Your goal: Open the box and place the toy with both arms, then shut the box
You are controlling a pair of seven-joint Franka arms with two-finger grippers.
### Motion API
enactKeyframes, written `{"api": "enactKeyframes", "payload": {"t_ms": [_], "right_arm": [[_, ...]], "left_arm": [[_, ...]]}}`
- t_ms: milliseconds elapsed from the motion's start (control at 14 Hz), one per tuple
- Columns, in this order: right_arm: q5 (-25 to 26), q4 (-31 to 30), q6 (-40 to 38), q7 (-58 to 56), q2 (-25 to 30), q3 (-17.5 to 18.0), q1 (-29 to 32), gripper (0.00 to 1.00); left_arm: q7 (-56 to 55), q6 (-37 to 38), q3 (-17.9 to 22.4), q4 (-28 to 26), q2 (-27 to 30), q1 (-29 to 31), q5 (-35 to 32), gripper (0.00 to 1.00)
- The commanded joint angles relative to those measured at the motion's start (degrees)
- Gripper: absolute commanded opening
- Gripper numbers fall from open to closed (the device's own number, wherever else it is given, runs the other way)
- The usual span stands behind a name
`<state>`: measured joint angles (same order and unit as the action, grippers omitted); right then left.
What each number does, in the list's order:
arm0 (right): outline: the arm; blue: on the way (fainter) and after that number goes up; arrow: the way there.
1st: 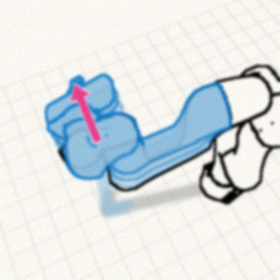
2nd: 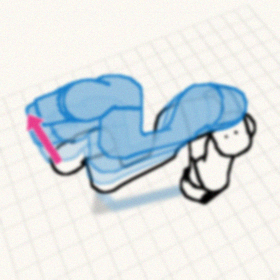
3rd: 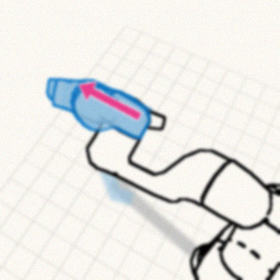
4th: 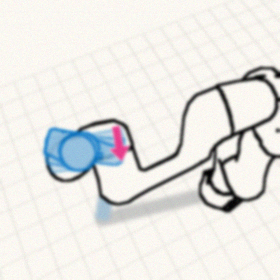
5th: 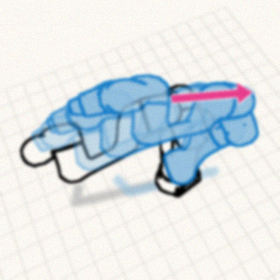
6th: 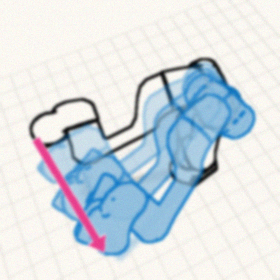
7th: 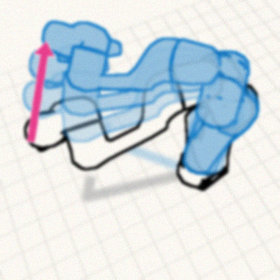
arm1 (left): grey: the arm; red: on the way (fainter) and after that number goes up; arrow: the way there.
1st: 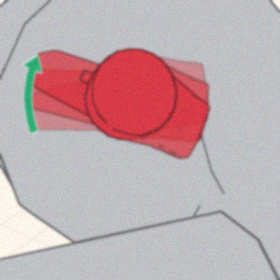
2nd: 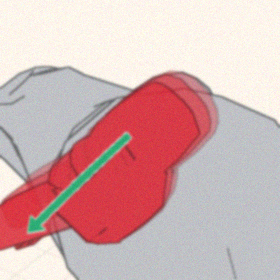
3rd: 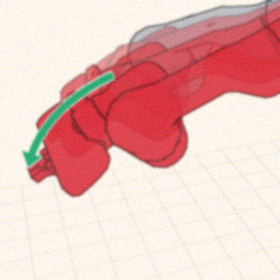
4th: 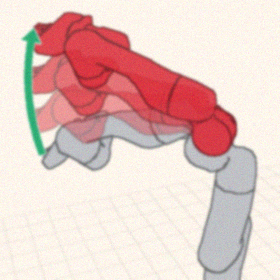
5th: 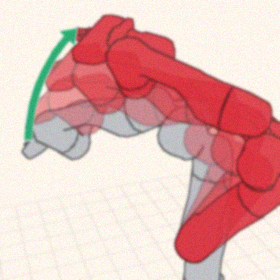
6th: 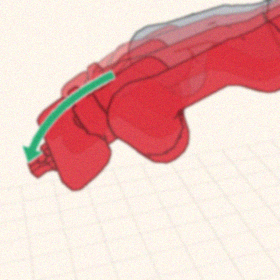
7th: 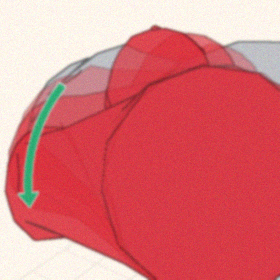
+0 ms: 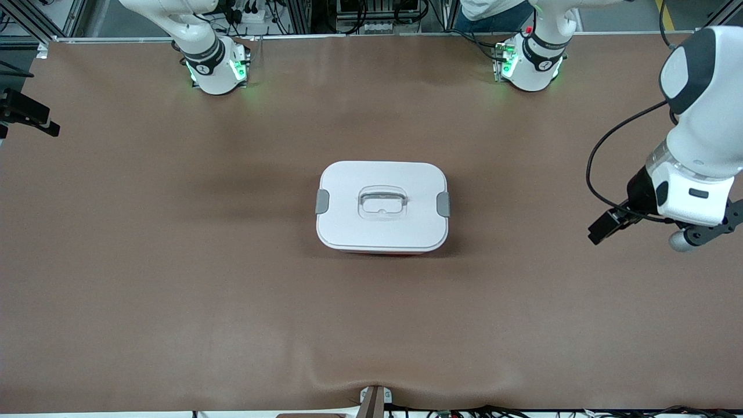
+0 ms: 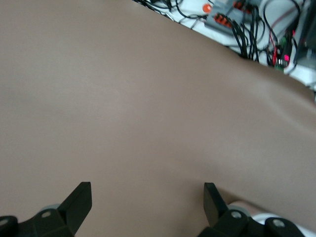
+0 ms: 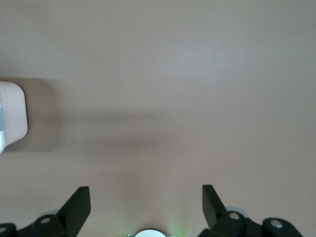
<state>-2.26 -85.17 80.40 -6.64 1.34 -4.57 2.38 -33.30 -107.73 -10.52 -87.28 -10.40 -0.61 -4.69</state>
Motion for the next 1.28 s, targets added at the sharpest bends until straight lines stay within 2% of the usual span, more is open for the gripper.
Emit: {"api": "enactKeyframes", "payload": {"t_ms": [0,214,428,641,855,1069,1212], "right_arm": [[0.8,0.9,-0.6,0.8,-0.2,0.7,0.9,1.0],[0.8,0.9,-0.6,0.8,-0.3,0.7,0.9,1.0],[0.8,0.9,-0.6,0.8,-0.5,0.7,0.8,1.0],[0.8,0.9,-0.6,0.8,-0.9,0.7,0.3,1.0],[0.9,0.9,-0.5,0.6,-2.0,0.9,0.0,1.0],[2.8,0.8,-0.3,0.7,-2.0,1.1,-0.3,1.0],[3.1,0.4,-0.2,0.8,-1.8,1.1,-0.8,1.0]], "left_arm": [[7.2,5.9,0.1,0.7,3.2,-0.2,0.6,1.0],[7.7,13.8,-0.2,3.3,4.4,-0.4,0.5,1.0],[16.9,21.0,-0.1,6.6,5.0,-0.5,0.2,1.0],[24.8,23.3,2.7,6.6,8.5,-0.6,0.9,1.0],[29.9,24.9,3.8,6.6,9.2,-0.6,2.3,1.0],[38.5,24.9,8.0,6.2,9.3,-0.7,3.0,1.0],[41.2,25.0,8.6,6.1,9.3,-0.8,2.9,1.0]]}}
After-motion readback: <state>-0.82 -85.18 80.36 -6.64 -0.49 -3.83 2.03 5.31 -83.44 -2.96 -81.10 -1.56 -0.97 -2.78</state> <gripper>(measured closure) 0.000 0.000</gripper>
